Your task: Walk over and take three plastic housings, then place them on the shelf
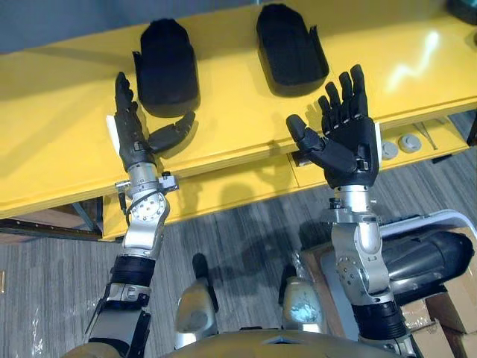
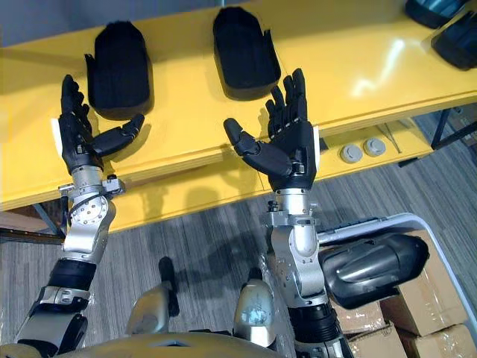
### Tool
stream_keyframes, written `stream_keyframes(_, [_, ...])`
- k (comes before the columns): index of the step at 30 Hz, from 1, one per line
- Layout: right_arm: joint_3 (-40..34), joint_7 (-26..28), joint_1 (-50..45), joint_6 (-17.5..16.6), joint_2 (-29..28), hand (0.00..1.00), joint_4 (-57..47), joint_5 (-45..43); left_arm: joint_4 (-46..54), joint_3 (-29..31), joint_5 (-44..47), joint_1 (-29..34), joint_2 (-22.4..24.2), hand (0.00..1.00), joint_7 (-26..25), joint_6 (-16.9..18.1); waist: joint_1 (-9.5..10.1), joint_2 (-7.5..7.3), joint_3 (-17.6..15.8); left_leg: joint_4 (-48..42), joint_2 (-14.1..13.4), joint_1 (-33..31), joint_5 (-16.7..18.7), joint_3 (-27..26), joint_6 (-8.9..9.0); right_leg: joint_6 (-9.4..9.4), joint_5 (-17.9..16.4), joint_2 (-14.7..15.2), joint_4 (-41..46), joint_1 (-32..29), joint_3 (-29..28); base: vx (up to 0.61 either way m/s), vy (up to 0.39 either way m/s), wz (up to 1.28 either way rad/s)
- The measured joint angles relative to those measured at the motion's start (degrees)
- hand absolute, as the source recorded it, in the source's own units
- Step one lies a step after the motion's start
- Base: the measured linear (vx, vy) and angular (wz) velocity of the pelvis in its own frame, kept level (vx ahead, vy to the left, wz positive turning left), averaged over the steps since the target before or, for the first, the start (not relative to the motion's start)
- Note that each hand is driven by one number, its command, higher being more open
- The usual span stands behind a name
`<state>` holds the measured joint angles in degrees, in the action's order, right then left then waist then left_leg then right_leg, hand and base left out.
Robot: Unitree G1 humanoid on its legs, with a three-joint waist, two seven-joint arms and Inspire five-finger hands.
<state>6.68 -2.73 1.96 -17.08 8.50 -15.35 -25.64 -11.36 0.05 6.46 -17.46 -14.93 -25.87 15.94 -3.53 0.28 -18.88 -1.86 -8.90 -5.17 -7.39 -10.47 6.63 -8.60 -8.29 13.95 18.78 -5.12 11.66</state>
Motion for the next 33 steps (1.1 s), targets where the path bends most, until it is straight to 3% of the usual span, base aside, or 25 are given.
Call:
stream_keyframes(8, [-1.2, 1.2, -2.7, 0.0, 0.1, 1.00, 1.9, 0.0, -0.1, 0.3, 1.6, 3.1, 2.0, 1.00, -0.2, 0.0, -0.12, 2.25, 4.1, 3.4, 0.4, 3.3, -1.0, -0.1, -0.11, -0.51, 0.7, -0.2, -3.0, 3.4, 0.8, 0.01, 0.001, 0.02])
stream_keyframes(17, [-1.1, 1.1, -3.3, -0.1, 0.0, 1.00, 2.6, 1.8, 0.6, 2.8, 2.1, 6.6, 3.2, 1.00, -1.3, 0.5, 0.11, 2.58, 6.9, 6.6, 0.3, 5.2, -2.6, -0.8, -0.17, -0.61, 2.8, -0.9, -6.6, 5.0, 0.6, 0.00, 0.005, -0.03])
stream_keyframes(19, [-1.1, 1.0, -3.4, -0.2, -0.1, 1.00, 2.8, 2.9, 6.1, 4.5, 2.4, 10.7, 4.5, 1.00, -2.2, 0.6, 0.05, 2.57, 7.0, 6.6, 0.3, 6.1, -2.5, -0.9, -0.10, -0.65, 3.1, -1.1, -7.6, 6.3, 0.6, -0.01, 0.001, -0.06])
stream_keyframes(22, [-2.0, 0.2, -3.8, -0.7, -0.5, 1.00, 2.8, 4.2, 20.7, 5.7, 4.0, 19.7, 8.0, 1.00, -1.6, 3.4, 0.44, 2.65, 7.5, 6.7, 0.2, 6.1, -2.5, -0.8, -0.09, -0.78, 3.6, -1.2, -8.7, 7.0, 0.9, -0.02, 0.003, 0.04])
stream_keyframes(26, [-4.4, -0.8, -6.9, -0.7, -2.1, 1.00, 2.7, 5.1, 34.5, 6.0, 9.7, 30.0, 13.1, 1.00, 4.4, 7.8, 1.98, 3.12, 10.0, 6.8, 0.1, 5.7, -2.5, 0.3, -0.06, -0.79, 4.0, -1.5, -11.0, 8.6, 2.6, -0.02, -0.002, 0.17])
stream_keyframes(33, [-5.9, -4.0, -8.6, 1.7, -2.2, 1.00, 2.2, 7.5, 36.7, 3.9, 11.5, 31.5, 14.1, 1.00, 8.7, 11.3, 1.98, 3.40, 11.1, 6.9, 0.0, 4.5, -2.2, 1.8, -0.05, -0.58, 4.1, -2.1, -12.4, 9.1, 3.4, -0.03, -0.006, 0.12])
